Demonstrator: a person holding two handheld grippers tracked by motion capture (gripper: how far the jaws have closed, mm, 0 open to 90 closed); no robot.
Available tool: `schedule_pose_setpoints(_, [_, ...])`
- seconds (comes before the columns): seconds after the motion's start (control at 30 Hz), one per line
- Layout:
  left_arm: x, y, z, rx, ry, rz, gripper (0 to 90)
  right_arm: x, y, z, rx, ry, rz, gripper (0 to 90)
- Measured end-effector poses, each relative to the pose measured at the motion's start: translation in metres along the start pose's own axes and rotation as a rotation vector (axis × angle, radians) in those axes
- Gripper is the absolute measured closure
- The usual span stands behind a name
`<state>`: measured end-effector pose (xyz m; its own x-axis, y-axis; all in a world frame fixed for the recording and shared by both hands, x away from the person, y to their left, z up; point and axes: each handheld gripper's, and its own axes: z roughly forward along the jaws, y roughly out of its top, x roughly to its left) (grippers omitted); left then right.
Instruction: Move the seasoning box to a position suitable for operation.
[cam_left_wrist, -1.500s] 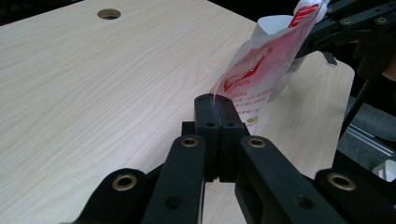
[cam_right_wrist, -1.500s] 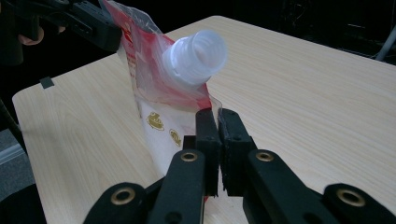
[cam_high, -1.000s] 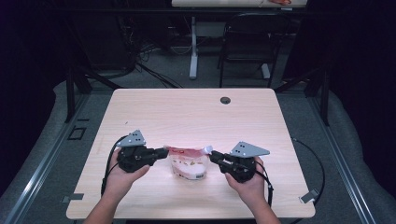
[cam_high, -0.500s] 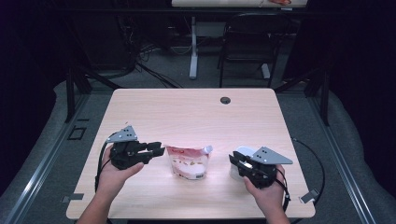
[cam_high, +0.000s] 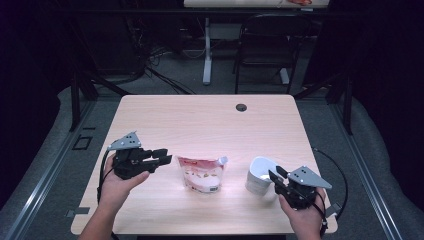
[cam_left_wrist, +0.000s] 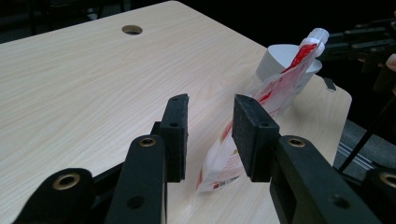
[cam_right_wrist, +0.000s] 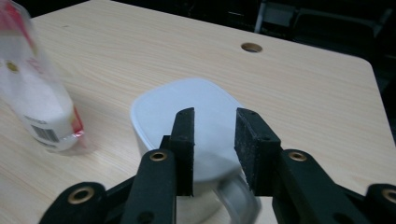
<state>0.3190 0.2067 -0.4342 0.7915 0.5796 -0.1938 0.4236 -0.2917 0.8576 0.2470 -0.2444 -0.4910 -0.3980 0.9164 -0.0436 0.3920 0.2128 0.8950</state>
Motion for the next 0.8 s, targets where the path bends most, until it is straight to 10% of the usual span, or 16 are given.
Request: schedule_pose_setpoints(0.8, [0.004,-0.002,-0.002,0.003,0.033,0.004,67.2,-0.022,-0.026,0.003,0.111,-0.028,0.122,87.2])
